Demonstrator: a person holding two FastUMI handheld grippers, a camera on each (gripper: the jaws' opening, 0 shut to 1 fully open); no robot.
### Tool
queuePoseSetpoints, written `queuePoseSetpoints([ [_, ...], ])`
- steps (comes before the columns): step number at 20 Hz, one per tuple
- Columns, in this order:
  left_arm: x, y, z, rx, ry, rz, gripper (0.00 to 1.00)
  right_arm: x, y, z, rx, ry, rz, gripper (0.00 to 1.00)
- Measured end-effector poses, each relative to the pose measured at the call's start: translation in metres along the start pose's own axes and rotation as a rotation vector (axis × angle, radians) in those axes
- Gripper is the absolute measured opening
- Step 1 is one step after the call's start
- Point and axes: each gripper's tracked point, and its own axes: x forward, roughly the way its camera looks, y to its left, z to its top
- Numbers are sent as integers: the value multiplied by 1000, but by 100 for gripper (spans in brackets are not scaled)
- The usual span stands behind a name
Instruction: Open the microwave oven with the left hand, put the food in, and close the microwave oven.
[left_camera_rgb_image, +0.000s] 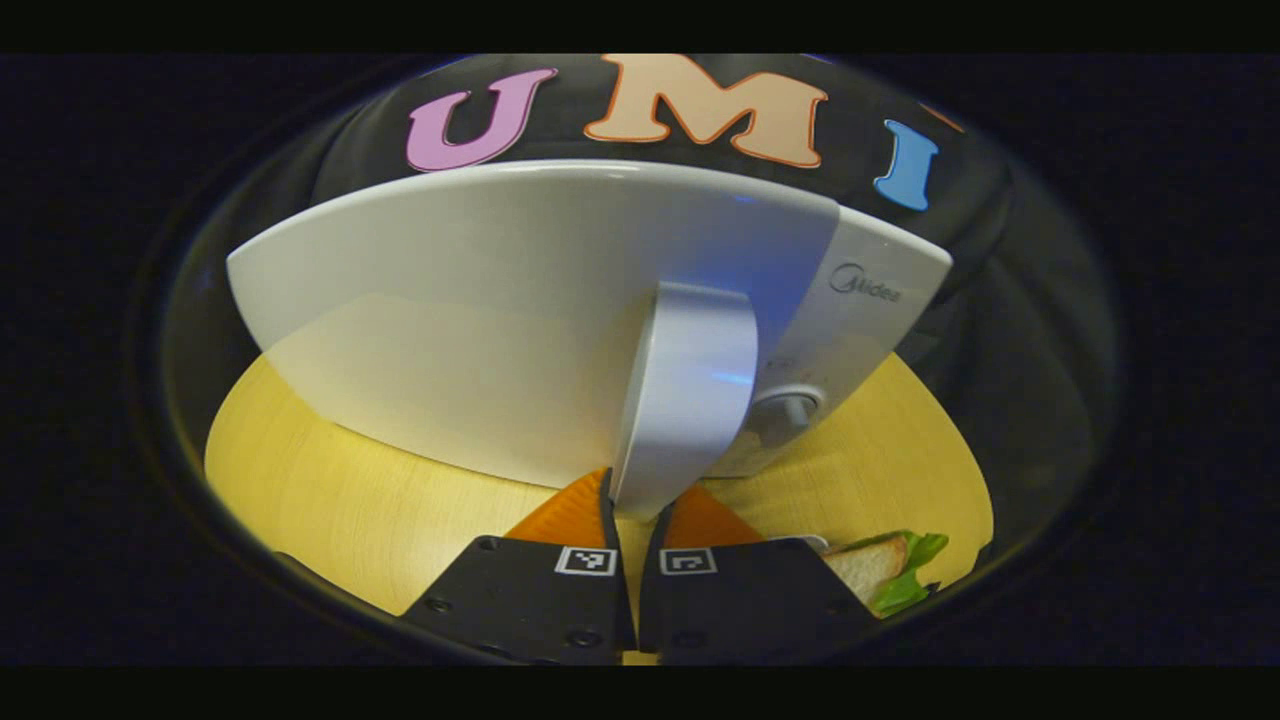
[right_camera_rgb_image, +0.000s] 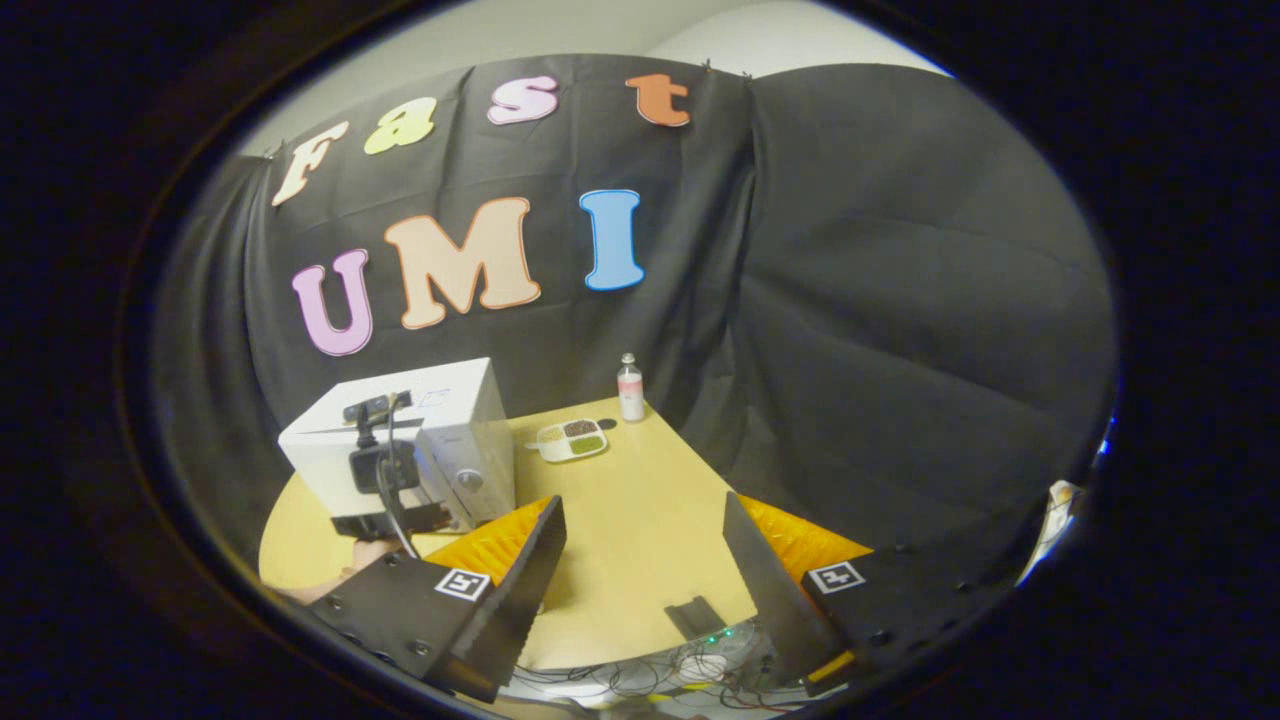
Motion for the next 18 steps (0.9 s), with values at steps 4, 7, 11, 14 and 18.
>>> queuePoseSetpoints([
  [4, -43, 18, -31, 50, -5, -43, 2, 1, 9, 2, -15, -14, 77, 92],
  [7, -61, 31, -42, 63, -39, -17, 2, 8, 16, -8, -58, -9, 142, 99],
  [11, -84, 49, -57, 43, -42, 7, 9, 14, 33, -19, -89, 8, 243, 99],
  [14, -105, 71, -68, 21, -43, 38, 13, 25, 45, -30, -117, 34, 293, 99],
  [18, -131, 105, -83, -86, -30, 89, 22, 36, 64, -35, -135, 58, 353, 92],
])
